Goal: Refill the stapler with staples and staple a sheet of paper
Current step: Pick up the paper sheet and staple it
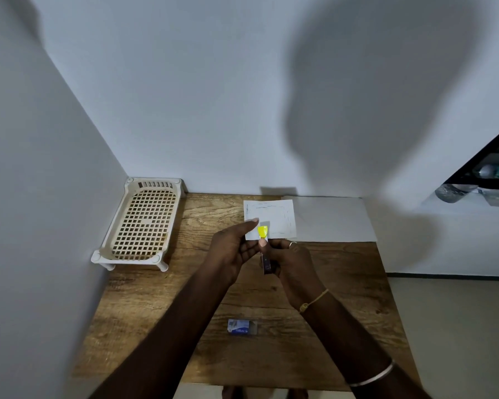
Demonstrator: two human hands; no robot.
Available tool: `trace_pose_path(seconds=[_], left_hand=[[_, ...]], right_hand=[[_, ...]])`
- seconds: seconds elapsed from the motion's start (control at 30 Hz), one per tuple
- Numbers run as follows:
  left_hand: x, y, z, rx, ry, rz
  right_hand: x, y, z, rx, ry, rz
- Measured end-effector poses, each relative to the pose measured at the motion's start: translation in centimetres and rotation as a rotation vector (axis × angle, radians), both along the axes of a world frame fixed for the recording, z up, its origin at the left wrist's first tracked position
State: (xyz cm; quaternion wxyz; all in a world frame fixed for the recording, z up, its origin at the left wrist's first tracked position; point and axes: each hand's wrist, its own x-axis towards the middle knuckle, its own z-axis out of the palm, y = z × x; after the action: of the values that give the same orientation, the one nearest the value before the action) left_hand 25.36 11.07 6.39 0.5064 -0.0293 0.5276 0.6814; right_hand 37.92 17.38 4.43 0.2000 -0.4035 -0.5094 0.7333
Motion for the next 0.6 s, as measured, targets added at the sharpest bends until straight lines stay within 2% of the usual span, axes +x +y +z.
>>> trace_pose_path(seconds=[0.6], left_hand=[[-0.38,-0.10,-0.43,-0.004,-0.024,0.058]], right_hand=[[0.32,0.33,-0.02,-0.020,0.007,-0.042]])
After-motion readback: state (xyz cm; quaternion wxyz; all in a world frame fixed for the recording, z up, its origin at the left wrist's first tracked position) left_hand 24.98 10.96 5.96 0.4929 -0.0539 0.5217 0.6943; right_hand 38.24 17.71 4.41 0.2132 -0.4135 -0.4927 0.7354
